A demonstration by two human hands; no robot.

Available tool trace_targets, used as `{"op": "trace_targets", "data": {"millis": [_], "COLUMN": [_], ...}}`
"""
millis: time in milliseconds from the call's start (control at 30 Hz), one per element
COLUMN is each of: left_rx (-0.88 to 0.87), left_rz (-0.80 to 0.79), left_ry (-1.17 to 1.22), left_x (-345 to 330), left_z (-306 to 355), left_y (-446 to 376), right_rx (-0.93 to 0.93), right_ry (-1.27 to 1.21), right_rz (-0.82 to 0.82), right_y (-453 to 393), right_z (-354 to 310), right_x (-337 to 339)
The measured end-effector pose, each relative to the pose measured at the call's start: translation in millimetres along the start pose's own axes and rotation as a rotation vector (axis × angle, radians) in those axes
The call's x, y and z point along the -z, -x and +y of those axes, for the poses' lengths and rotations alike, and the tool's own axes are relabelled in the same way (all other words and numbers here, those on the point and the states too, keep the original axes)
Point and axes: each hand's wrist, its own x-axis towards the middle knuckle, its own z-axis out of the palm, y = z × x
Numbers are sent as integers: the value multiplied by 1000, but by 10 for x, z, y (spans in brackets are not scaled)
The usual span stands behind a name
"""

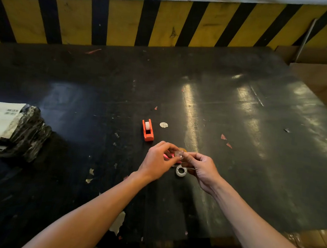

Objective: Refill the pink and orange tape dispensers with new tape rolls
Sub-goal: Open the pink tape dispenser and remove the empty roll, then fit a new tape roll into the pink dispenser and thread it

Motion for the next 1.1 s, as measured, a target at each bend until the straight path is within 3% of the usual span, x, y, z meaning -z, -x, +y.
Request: {"op": "trace_targets", "data": {"millis": [133, 267, 400, 500, 667, 900, 1100], "left_rx": [111, 217, 289, 329, 374, 355, 385], "left_rz": [94, 120, 70, 71, 66, 33, 59], "left_ry": [88, 154, 146, 171, 187, 135, 89], "left_x": [9, 16, 19, 8, 21, 64, 75], "left_z": [57, 29, -45, -79, -148, -209, -252], "left_y": [73, 183, 298, 361, 440, 544, 596], "right_rx": [9, 45, 129, 176, 242, 385, 373], "right_ry": [35, 641, 1091, 1272, 1351, 1300, 1288], "right_rz": [126, 318, 287, 192, 160, 234, 55], "right_y": [22, -23, 58, 133, 151, 55, -138], "right_z": [37, 264, 420, 547, 633, 574, 528], "right_x": [98, 386, 562, 675, 733, 582, 265]}}
